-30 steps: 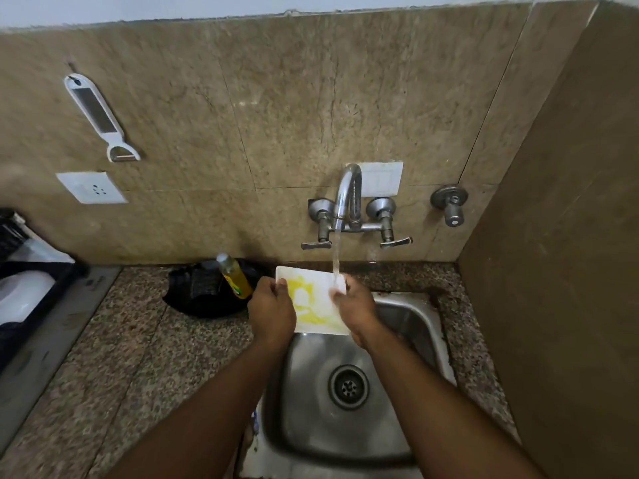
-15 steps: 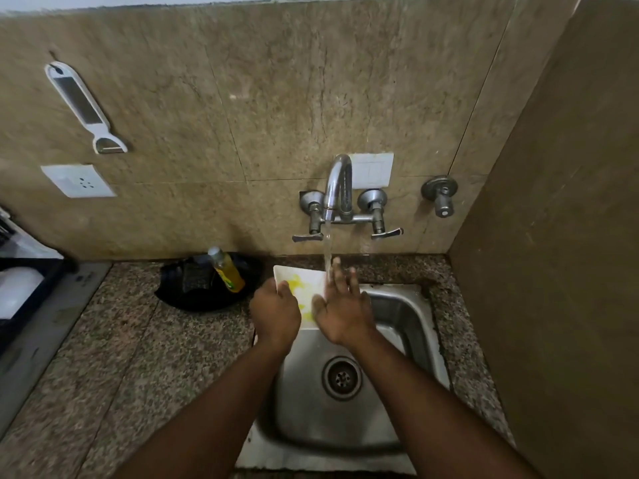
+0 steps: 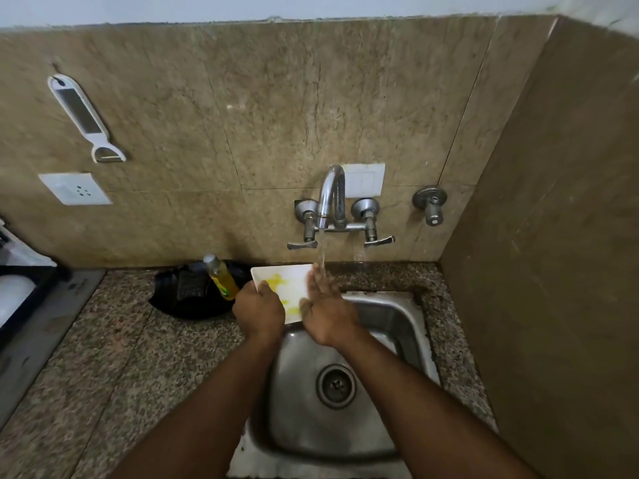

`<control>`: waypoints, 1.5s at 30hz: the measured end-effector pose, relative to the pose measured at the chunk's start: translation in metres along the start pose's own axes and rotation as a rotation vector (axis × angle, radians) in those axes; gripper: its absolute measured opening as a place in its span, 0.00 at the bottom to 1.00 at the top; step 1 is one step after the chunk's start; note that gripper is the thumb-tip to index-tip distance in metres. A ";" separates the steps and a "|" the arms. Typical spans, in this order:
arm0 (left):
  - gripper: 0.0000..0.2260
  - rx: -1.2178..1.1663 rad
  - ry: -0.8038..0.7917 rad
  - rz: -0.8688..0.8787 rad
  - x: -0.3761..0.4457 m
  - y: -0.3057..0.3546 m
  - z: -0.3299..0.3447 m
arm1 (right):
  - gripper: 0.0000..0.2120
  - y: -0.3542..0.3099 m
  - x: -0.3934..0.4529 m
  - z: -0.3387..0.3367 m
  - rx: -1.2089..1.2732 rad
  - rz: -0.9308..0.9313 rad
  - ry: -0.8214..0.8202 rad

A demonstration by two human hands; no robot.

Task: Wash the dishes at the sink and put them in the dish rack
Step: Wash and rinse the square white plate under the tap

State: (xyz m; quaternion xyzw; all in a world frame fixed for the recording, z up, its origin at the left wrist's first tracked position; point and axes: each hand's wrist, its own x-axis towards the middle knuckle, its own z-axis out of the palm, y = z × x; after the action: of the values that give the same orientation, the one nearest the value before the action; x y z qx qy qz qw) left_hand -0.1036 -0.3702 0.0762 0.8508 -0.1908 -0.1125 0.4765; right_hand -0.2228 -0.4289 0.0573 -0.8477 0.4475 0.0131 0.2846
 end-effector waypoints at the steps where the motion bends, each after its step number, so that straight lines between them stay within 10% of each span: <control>1: 0.13 -0.006 -0.001 -0.004 0.003 0.001 -0.002 | 0.31 -0.001 -0.005 0.002 0.023 -0.021 -0.006; 10: 0.12 -0.069 -0.090 0.098 0.014 0.002 -0.011 | 0.12 -0.006 0.009 -0.015 0.673 0.381 0.191; 13: 0.12 -0.082 -0.105 0.097 0.017 0.003 -0.011 | 0.22 -0.010 0.019 -0.019 0.576 0.398 0.337; 20: 0.14 0.030 -0.084 0.050 0.025 -0.004 -0.021 | 0.19 -0.004 -0.009 -0.023 1.115 0.254 -0.090; 26: 0.17 -0.040 -0.190 0.072 0.006 0.014 -0.004 | 0.14 -0.006 -0.001 -0.022 0.877 0.532 0.352; 33: 0.13 -0.130 -0.098 0.004 0.013 0.020 -0.014 | 0.17 -0.003 -0.011 -0.037 1.265 0.310 0.032; 37: 0.09 -0.291 -0.188 -0.025 -0.001 0.024 -0.003 | 0.07 -0.007 -0.009 -0.030 1.261 0.451 0.304; 41: 0.26 -0.572 -0.304 -0.288 -0.029 0.020 0.011 | 0.04 -0.010 -0.001 -0.020 1.262 0.479 0.532; 45: 0.40 -0.632 -0.223 -0.383 -0.036 0.004 0.013 | 0.20 -0.003 -0.015 -0.014 1.239 0.396 0.376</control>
State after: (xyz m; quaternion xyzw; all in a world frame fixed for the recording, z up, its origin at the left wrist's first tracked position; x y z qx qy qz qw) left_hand -0.1414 -0.3666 0.0731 0.6648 -0.0352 -0.3446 0.6619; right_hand -0.2325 -0.4233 0.0744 -0.4179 0.5614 -0.3416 0.6273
